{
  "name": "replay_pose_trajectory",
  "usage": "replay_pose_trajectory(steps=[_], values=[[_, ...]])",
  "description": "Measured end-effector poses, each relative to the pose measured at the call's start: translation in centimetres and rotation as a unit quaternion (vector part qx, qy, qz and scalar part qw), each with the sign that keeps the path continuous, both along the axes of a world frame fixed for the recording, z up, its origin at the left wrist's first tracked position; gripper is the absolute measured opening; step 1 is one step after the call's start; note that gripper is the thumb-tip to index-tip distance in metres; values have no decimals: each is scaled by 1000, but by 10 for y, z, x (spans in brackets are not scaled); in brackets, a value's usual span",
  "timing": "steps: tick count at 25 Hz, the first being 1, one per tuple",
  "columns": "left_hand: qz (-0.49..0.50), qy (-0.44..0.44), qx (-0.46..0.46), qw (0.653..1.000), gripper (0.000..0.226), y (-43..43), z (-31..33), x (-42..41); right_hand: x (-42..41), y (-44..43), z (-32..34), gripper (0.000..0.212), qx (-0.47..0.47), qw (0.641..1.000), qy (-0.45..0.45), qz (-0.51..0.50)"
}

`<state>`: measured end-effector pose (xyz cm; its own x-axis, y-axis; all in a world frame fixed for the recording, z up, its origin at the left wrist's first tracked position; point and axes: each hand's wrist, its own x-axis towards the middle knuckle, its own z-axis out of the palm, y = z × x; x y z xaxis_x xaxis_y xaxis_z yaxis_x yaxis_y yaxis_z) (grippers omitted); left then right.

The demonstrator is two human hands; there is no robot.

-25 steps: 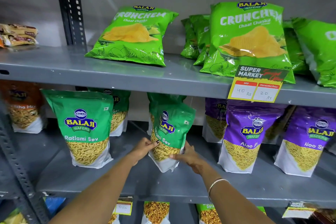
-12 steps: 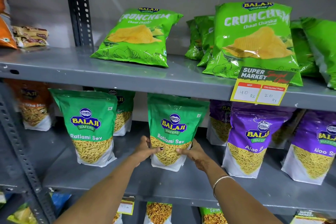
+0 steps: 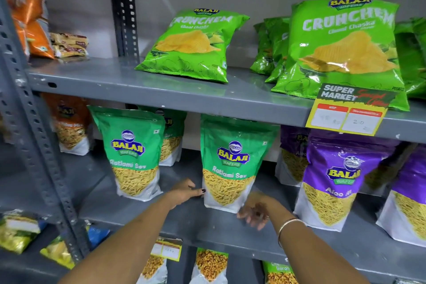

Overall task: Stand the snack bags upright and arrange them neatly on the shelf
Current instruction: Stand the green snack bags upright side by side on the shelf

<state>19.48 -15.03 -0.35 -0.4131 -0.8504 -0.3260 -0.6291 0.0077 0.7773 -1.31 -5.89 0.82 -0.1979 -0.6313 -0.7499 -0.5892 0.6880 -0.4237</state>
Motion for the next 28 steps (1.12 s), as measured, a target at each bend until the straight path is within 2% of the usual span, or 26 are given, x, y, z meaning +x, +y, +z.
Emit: replay_pose_trajectory(steps=[2, 4, 5, 7, 8, 9, 10, 12, 14, 16, 18, 20, 24, 28], values=[[22, -50, 44, 998, 36, -3, 3, 31, 20, -14, 10, 19, 96, 992, -32, 69], [84, -56, 67, 993, 40, -9, 9, 69, 53, -33, 15, 32, 85, 989, -44, 109], [122, -54, 71, 989, 42, -13, 9, 88, 72, -44, 16, 36, 44, 991, -48, 118], [171, -49, 72, 981, 52, -25, 8, 124, 116, -58, 17, 18, -89, 988, -1, 128], [183, -37, 63, 980, 58, -33, 6, 142, 137, -68, 15, 25, -156, 979, 27, 126], [187, -24, 47, 981, 64, -42, 2, 157, 153, -77, 10, 54, -203, 971, 44, 116], [182, -7, 20, 983, 67, -54, -3, 168, 171, -84, 8, 76, -233, 969, 25, 81], [150, 29, -22, 988, 70, -78, -11, 187, 198, -99, -3, 90, -295, 952, -77, -26], [112, 48, -25, 992, 68, -93, -13, 194, 217, -112, -17, 84, -334, 921, -155, -126], [78, 64, -12, 995, 60, -102, -18, 199, 234, -113, -25, 67, -372, 895, -187, -161], [72, 68, -14, 995, 55, -113, -28, 204, 245, -111, -32, 63, -414, 872, -183, -186], [63, 56, -17, 996, 66, -130, -51, 206, 252, -106, -32, 63, -436, 860, -167, -205], [24, 24, -26, 999, 55, -124, -54, 212, 255, -90, -31, 61, -421, 875, -151, -187], [-32, -3, -56, 998, 58, -91, -28, 224, 255, -74, -36, 69, -382, 897, -139, -174]])
